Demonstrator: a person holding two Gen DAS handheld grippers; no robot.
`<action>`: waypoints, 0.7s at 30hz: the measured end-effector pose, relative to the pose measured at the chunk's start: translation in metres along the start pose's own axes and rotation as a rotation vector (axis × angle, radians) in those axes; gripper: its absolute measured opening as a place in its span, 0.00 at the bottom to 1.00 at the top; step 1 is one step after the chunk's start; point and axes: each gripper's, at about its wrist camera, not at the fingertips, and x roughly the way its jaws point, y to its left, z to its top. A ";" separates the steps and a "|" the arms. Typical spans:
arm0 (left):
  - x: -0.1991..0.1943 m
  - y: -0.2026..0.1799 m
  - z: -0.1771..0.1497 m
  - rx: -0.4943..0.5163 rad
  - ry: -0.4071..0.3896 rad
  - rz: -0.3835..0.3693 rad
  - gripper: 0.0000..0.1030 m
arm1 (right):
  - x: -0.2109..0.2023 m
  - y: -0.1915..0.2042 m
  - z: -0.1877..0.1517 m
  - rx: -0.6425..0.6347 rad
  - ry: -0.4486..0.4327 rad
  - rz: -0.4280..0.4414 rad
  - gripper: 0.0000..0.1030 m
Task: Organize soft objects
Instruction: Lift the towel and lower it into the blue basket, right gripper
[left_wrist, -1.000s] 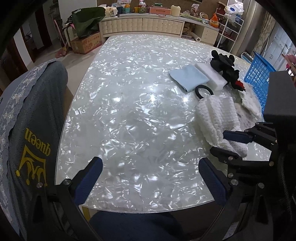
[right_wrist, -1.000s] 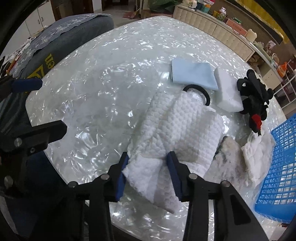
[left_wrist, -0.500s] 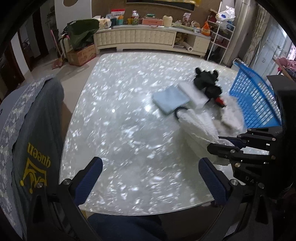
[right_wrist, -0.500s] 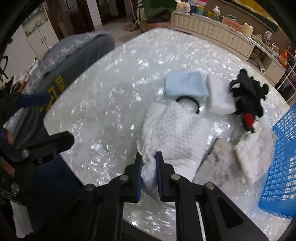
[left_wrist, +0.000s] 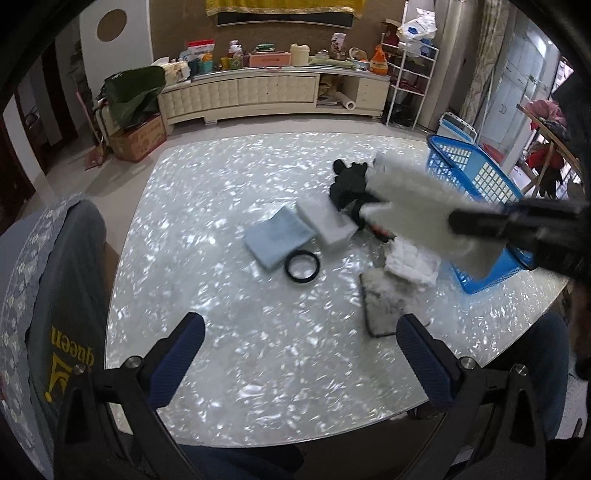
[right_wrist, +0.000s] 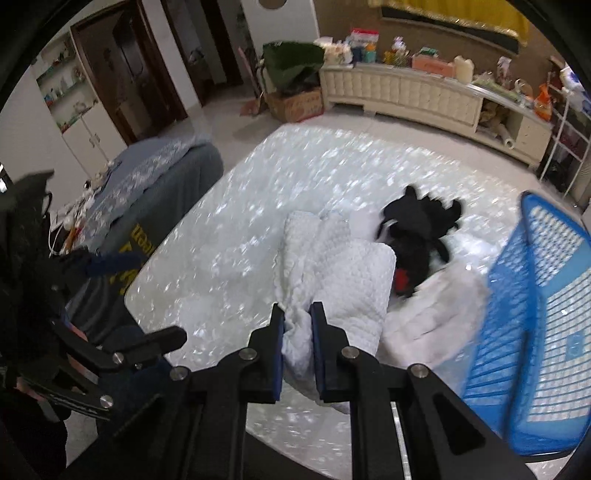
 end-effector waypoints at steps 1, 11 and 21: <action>0.001 -0.003 0.003 0.007 0.001 0.001 1.00 | -0.007 -0.004 0.004 0.006 -0.013 0.001 0.12; 0.040 -0.055 0.016 0.091 0.072 -0.033 1.00 | -0.076 -0.070 0.014 0.063 -0.145 -0.068 0.12; 0.104 -0.088 0.004 0.126 0.195 -0.038 1.00 | -0.098 -0.130 -0.002 0.146 -0.153 -0.180 0.12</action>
